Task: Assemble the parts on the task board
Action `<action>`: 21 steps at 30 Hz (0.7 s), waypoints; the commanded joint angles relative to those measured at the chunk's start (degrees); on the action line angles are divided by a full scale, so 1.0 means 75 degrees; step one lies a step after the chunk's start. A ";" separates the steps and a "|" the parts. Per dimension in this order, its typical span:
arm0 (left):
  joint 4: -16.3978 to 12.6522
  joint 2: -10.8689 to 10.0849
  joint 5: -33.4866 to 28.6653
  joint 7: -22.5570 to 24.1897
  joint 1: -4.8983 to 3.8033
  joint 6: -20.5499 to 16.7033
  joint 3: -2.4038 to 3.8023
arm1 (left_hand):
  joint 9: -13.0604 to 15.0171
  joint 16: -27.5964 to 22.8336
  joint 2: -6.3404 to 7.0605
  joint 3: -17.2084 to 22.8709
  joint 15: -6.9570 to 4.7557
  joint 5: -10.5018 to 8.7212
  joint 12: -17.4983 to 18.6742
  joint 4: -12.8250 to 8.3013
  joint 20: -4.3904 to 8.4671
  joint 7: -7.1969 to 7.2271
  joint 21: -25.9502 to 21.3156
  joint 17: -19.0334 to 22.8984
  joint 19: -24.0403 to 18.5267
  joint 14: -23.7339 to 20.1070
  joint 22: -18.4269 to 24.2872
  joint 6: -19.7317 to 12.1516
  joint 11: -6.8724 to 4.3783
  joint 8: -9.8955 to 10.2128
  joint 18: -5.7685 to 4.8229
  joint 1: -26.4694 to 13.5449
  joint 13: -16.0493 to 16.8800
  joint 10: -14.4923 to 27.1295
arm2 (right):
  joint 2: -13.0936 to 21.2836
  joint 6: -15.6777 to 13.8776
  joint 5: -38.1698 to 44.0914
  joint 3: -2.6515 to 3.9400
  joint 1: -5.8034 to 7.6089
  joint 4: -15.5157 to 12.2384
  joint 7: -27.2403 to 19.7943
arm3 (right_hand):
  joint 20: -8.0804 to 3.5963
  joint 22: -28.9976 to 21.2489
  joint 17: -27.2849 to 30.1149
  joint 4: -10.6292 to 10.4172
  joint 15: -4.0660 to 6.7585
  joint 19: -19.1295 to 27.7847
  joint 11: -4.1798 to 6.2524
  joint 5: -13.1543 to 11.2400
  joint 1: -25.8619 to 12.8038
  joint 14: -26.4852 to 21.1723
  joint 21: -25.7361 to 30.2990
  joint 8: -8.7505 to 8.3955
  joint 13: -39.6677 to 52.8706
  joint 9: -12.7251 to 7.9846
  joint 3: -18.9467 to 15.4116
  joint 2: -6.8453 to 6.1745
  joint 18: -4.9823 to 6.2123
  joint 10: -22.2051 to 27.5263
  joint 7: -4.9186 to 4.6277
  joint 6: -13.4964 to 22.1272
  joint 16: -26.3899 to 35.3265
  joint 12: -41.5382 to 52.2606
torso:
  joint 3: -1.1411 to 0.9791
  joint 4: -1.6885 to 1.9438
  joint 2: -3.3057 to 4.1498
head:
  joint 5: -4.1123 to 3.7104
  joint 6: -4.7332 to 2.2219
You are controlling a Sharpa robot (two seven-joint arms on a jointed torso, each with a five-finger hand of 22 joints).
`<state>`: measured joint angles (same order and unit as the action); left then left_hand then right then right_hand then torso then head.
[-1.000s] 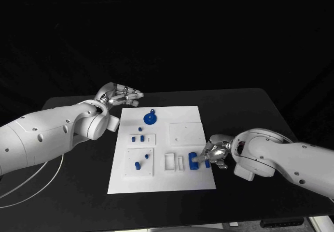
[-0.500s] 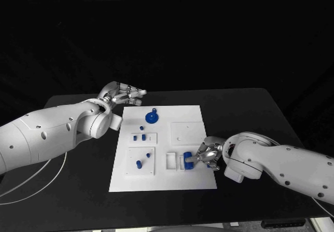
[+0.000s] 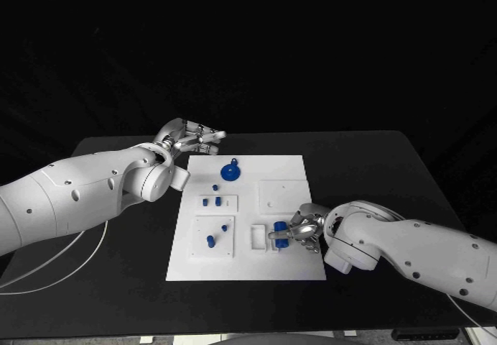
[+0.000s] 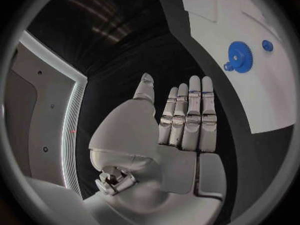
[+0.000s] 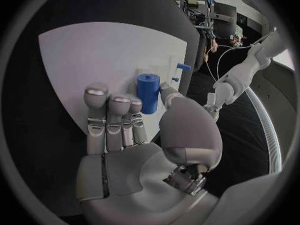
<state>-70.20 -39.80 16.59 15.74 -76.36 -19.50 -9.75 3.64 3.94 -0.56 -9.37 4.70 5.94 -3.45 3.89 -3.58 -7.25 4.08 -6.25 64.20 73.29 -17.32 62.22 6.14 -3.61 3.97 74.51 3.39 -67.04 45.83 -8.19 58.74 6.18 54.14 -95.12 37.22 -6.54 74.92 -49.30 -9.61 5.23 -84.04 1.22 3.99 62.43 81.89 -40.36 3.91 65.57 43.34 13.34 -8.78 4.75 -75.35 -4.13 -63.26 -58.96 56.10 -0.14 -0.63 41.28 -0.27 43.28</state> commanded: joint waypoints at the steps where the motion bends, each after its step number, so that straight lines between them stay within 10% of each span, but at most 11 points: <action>1: -0.0018 0.0014 -0.0059 0.0000 -0.0004 0.0109 0.0006 | 0.0012 -0.0019 0.0022 0.0010 -0.0001 -0.0006 -0.0025 0.0028 -0.0017 -0.0006 0.0024 -0.0016 0.0063 0.0030 0.0015 -0.0064 0.0032 -0.0012 -0.0155 -0.0038 0.0006 0.0009 | -0.0021 0.0060 -0.0035 -0.0074 -0.0073 0.0052 0.0120 | 0.0037 0.0037 -0.0027 0.0216 -0.0028 -0.0389 -0.0017 0.0201 0.0099 0.0036 -0.0039 -0.0032 0.0010 -0.5145 0.0003 0.0083 -0.0002 0.0026 -0.0072 0.0050 -0.0048 0.0050 | -0.0001 -0.0011 0.0004 | 0.0015 0.0008; 6: -0.0023 0.0017 -0.0059 -0.0037 -0.0005 0.0119 0.0006 | 0.0012 -0.0018 0.0012 0.0025 -0.0004 0.0046 -0.0024 0.0000 -0.0013 -0.0004 0.0027 -0.0023 0.0072 0.0039 0.0034 -0.0059 0.0031 -0.0011 -0.0156 0.0003 0.0005 0.0014 | 0.0015 -0.0197 -0.0056 -0.0090 -0.0072 0.0048 0.0116 | 0.0014 0.0071 -0.0045 0.0801 0.0006 -0.0388 0.0031 0.0303 0.0213 0.0040 -0.0031 -0.0032 0.0005 -0.5133 0.0214 0.0450 -0.0021 0.0002 -0.0016 -0.0155 -0.0040 0.0051 | -0.0005 -0.0004 0.0003 | 0.0029 -0.0002; 10: -0.0027 0.0008 -0.0059 -0.0066 -0.0005 0.0126 0.0006 | 0.0012 -0.0017 -0.0001 0.0029 -0.0007 0.0113 -0.0023 -0.0015 -0.0011 -0.0001 0.0029 -0.0028 0.0076 0.0045 0.0045 -0.0051 0.0031 -0.0011 -0.0158 0.0019 0.0005 0.0017 | 0.0086 -0.0432 -0.0217 -0.0094 -0.0071 -0.0015 0.0073 | -0.0033 0.0106 -0.0043 0.1156 0.0044 -0.0394 0.0087 0.0097 -0.0077 0.0044 -0.0037 -0.0041 -0.0009 -0.5151 0.1094 0.0334 -0.0062 -0.0028 0.0075 -0.0430 -0.0014 0.0034 | -0.0012 -0.0004 0.0008 | 0.0043 -0.0001; 21: -0.0013 -0.0005 -0.0056 -0.0118 -0.0006 0.0139 0.0006 | 0.0012 -0.0016 -0.0021 0.0022 -0.0009 0.0147 -0.0024 -0.0024 -0.0008 0.0001 0.0032 -0.0034 0.0082 0.0052 0.0059 -0.0044 0.0031 -0.0012 -0.0160 0.0018 0.0005 0.0018 | 0.0370 -0.0604 -0.0497 -0.0033 0.0062 -0.0464 0.0063 | -0.0057 0.0148 -0.0101 0.1294 0.0071 -0.0399 0.0155 0.0166 -0.0228 0.0060 -0.0080 -0.0033 -0.0052 -0.5123 0.1067 0.0450 -0.0112 -0.0058 0.0189 -0.0794 -0.0041 -0.0012 | 0.0010 -0.0008 0.0004 | 0.0103 0.0009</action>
<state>-70.21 -39.90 16.51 14.88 -76.37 -19.22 -9.75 3.63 3.94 -0.56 -9.36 4.70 6.84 -3.45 3.89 -3.78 -7.26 4.08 -6.42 64.40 73.29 -16.92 62.22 6.14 -3.61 3.35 74.52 3.38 -67.04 48.45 -12.03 55.84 5.97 54.59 -98.41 36.63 -6.54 74.91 -50.01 -0.10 5.32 -84.04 2.07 5.13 61.43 82.20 -40.59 3.30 65.24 5.24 21.41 -5.48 4.23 -75.74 -3.09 -68.50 -58.96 56.27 -0.14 -0.69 41.34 0.38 43.32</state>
